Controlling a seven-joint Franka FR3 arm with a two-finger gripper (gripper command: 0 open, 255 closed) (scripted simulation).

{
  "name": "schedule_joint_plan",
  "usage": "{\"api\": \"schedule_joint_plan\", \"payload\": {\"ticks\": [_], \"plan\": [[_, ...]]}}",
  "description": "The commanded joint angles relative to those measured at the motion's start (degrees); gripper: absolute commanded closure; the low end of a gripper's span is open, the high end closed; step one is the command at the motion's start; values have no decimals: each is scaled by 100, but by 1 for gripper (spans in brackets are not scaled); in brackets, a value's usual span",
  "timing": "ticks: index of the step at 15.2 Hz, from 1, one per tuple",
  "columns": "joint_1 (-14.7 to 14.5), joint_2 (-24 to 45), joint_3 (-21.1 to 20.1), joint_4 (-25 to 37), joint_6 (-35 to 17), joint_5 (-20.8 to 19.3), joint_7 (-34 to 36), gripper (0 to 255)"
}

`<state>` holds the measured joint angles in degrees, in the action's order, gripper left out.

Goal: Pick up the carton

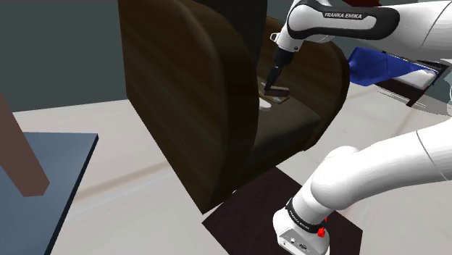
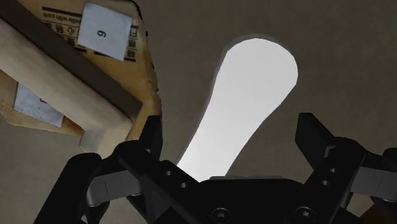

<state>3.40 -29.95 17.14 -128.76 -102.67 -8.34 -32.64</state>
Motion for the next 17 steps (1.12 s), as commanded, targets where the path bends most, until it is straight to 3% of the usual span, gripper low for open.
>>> {"api": "schedule_joint_plan", "payload": {"ticks": [1,7,16,17], "plan": [[4,314,190,220,-196,-97,-326,0],[-7,1176,654,840,-707,-163,-1147,0],[15,1238,713,312,-1294,-188,-1127,0],[17,1233,714,307,-1296,-190,-1128,255]]}}
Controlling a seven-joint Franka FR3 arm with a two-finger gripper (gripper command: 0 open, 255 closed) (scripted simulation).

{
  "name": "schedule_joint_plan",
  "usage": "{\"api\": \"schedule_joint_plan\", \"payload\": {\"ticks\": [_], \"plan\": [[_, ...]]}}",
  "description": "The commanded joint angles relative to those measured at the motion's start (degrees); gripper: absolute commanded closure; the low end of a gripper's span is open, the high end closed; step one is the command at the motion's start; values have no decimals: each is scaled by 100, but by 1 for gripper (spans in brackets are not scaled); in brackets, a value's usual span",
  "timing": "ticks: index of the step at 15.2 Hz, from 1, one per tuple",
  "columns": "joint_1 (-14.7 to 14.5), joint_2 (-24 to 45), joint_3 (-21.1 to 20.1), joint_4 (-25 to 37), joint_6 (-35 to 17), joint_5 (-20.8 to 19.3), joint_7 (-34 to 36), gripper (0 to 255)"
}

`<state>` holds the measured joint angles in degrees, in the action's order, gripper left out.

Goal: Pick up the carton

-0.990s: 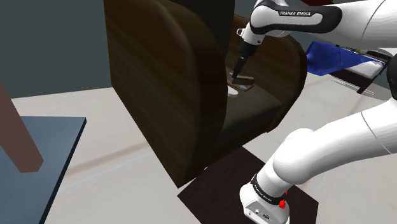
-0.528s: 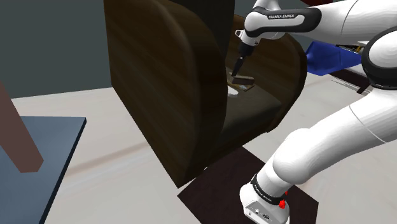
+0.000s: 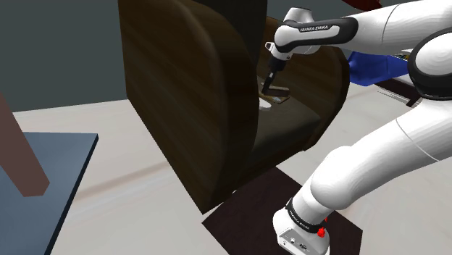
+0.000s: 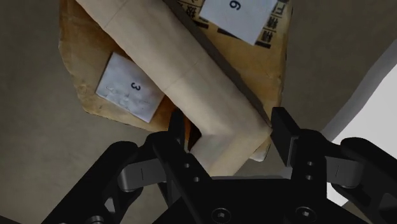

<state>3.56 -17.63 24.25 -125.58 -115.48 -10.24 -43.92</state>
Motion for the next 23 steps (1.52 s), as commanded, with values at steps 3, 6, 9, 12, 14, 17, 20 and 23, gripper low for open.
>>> {"api": "schedule_joint_plan", "payload": {"ticks": [3,6,9,12,14,17,20,23], "plan": [[0,2,2,-9,-13,0,0,255],[0,3,1,-8,-13,0,1,255],[-1,7,2,-5,-13,1,1,255],[-9,-27,-24,196,220,9,-5,255],[-14,-43,-40,335,375,16,-11,255],[-23,-57,-62,553,606,29,-22,255],[-33,-58,-81,782,836,44,-35,255],[-43,-48,-98,1021,1066,61,-51,255]]}}
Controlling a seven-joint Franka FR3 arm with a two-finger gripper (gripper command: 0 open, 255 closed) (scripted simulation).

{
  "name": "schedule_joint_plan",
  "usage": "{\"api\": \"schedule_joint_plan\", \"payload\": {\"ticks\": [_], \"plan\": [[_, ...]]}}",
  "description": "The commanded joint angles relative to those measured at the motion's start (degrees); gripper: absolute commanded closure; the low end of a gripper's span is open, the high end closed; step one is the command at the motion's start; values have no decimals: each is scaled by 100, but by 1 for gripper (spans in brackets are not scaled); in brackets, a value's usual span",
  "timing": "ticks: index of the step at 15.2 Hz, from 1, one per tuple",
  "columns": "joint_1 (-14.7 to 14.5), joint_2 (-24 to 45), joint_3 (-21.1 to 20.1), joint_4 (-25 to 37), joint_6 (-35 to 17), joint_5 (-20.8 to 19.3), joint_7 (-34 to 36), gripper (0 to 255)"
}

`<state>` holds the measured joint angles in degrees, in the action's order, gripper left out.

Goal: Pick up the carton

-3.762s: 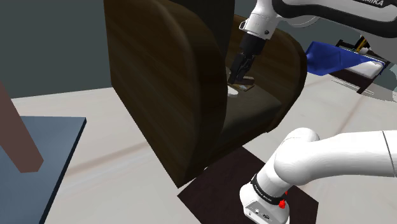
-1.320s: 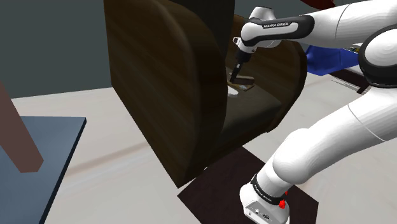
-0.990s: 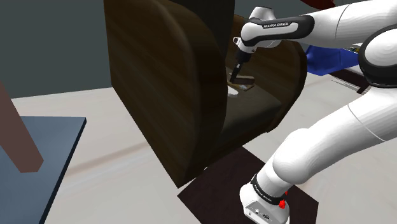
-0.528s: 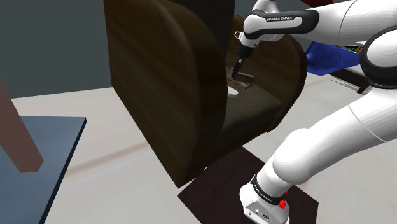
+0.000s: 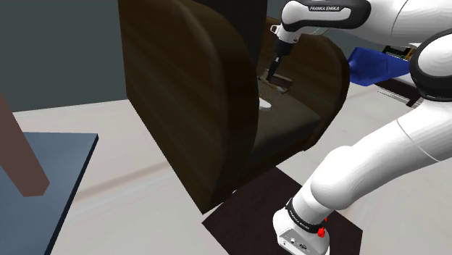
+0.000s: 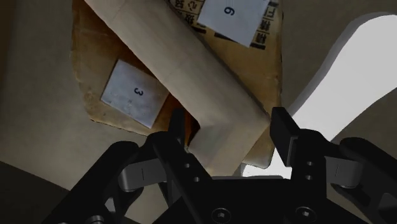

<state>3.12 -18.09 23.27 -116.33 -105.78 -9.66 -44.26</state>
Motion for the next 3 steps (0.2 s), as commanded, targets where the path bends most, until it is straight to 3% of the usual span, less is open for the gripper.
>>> {"api": "schedule_joint_plan", "payload": {"ticks": [1,3], "plan": [[-3,4,-5,178,172,10,-24,255],[-3,5,-6,191,184,11,-24,255]]}}
